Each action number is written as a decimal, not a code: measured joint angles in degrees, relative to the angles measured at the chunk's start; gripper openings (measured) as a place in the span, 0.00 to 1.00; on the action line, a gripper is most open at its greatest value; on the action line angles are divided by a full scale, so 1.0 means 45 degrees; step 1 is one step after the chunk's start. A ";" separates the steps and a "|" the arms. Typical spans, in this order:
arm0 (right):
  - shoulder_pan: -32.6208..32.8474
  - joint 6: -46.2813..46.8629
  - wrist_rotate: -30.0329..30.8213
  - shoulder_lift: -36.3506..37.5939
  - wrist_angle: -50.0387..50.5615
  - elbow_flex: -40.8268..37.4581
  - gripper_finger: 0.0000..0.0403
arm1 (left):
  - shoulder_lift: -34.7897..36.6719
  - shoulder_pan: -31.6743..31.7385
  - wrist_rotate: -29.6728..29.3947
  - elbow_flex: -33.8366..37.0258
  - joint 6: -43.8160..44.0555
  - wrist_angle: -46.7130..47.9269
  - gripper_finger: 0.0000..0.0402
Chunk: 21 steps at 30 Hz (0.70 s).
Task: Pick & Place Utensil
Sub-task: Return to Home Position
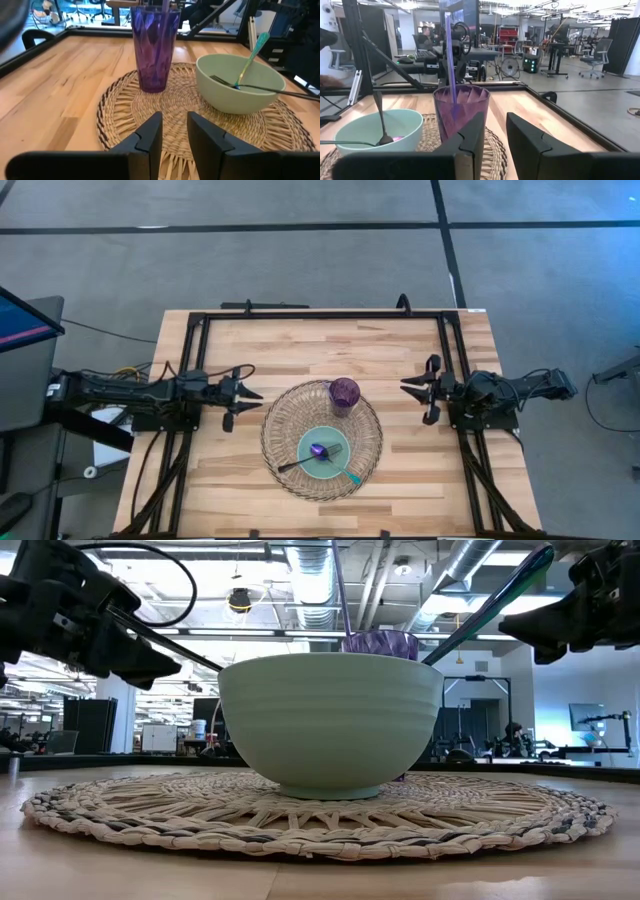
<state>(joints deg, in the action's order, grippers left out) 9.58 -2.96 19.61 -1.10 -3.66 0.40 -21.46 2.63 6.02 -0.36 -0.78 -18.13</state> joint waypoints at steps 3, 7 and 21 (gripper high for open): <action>0.0000 -0.0004 -0.0004 0.0000 -0.0004 0.0000 0.19 | -0.0156 -0.0001 0.0000 0.0000 0.0000 -0.0004 0.23; 0.0000 -0.0004 -0.0001 0.0000 -0.0004 -0.0005 0.19 | -0.0203 -0.0002 0.0000 0.0000 0.0000 -0.0011 0.23; 0.0000 -0.0005 -0.0004 0.0000 -0.0004 -0.0010 0.19 | -0.0203 0.0000 0.0005 0.0000 0.0752 -0.0085 0.23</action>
<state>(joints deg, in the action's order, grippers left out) 9.58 -2.98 19.59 -1.10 -3.68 0.36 -22.37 2.63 6.04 -0.36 2.61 -18.51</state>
